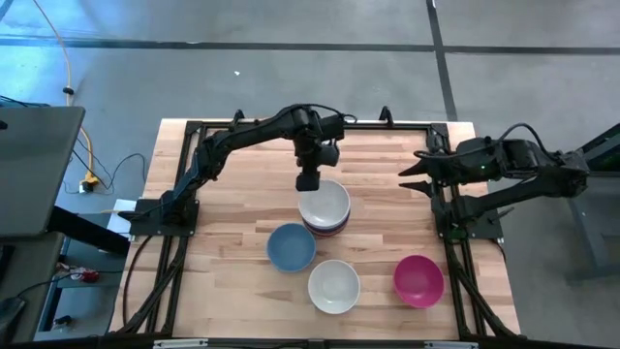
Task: Nest bowls inside each other
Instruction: Stack the pink bowl on the white bowl
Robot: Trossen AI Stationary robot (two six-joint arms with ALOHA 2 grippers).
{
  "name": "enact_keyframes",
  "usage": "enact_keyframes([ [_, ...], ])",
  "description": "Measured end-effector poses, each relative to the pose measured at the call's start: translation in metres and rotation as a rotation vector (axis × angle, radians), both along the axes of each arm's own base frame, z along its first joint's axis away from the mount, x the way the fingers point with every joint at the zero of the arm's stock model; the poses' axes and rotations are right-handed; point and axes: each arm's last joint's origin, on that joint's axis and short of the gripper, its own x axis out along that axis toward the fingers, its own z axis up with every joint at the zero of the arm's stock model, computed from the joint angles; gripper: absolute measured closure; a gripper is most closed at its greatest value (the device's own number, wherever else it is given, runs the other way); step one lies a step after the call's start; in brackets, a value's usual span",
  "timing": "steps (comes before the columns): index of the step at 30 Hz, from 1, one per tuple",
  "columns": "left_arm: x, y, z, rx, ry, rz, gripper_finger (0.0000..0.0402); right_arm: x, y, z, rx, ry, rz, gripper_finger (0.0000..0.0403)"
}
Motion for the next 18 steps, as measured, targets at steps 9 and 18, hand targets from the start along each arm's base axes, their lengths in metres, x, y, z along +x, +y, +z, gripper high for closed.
enact_keyframes([
  [9,-0.035,-0.01,0.061,0.072,-0.127,0.035,0.0259,-0.002,0.0,-0.007,0.083,0.074,-0.055,0.0293],
  [18,-0.078,-0.049,0.126,0.106,-0.311,-0.021,0.0259,0.011,0.006,-0.028,0.33,0.348,-0.062,0.0293],
])
